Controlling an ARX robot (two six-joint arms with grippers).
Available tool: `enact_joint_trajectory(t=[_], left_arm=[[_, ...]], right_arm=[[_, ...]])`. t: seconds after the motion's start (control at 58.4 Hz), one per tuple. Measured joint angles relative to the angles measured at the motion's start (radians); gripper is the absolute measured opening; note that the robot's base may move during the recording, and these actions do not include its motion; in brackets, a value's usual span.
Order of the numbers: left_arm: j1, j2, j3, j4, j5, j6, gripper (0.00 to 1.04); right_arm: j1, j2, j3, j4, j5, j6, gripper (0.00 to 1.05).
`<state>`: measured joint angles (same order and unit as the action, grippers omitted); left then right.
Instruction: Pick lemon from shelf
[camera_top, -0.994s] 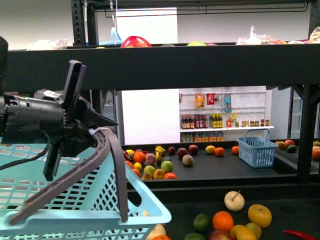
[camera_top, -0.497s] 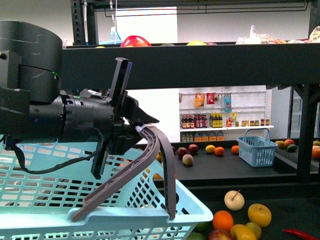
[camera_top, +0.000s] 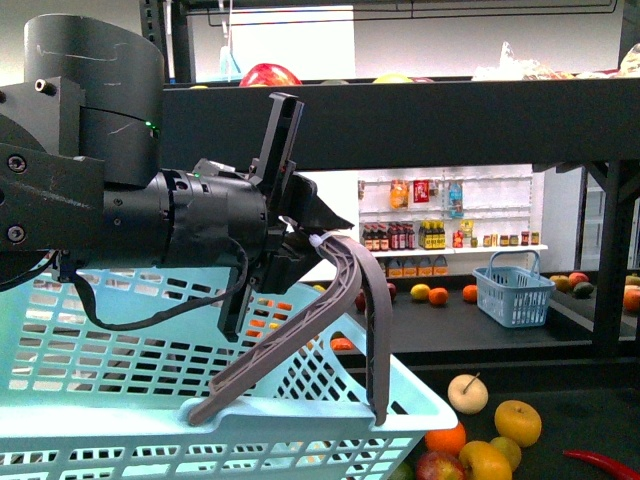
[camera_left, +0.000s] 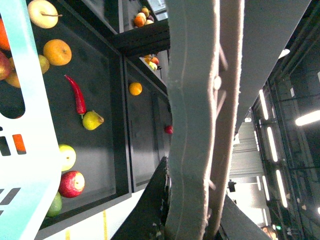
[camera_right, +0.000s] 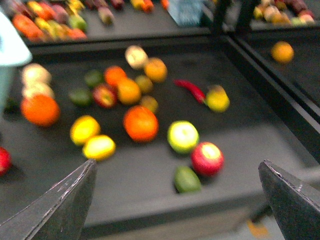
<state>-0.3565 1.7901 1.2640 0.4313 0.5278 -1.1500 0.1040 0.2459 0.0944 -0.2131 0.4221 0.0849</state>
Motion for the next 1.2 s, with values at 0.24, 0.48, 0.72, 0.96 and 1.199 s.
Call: enact_joint_trajectory(t=[0.24, 0.48, 0.72, 0.96, 1.199], left_arm=[[0.000, 0.000, 0.000, 0.000, -0.002, 0.005, 0.10], [0.000, 0.000, 0.000, 0.000, 0.000, 0.004, 0.10], [0.000, 0.004, 0.000, 0.000, -0.002, 0.004, 0.10], [0.000, 0.004, 0.000, 0.000, -0.004, 0.005, 0.10], [0.000, 0.004, 0.000, 0.000, -0.004, 0.004, 0.10]], right_arm=[[-0.136, 0.493, 0.112, 0.217, -0.214, 0.054, 0.97], [-0.185, 1.176, 0.397, 0.435, -0.398, 0.040, 0.97], [-0.162, 1.616, 0.707, 0.533, -0.600, -0.148, 0.97], [-0.194, 1.851, 0.925, 0.467, -0.809, -0.432, 0.97], [-0.243, 2.041, 1.120, 0.242, -1.092, -0.967, 0.97]])
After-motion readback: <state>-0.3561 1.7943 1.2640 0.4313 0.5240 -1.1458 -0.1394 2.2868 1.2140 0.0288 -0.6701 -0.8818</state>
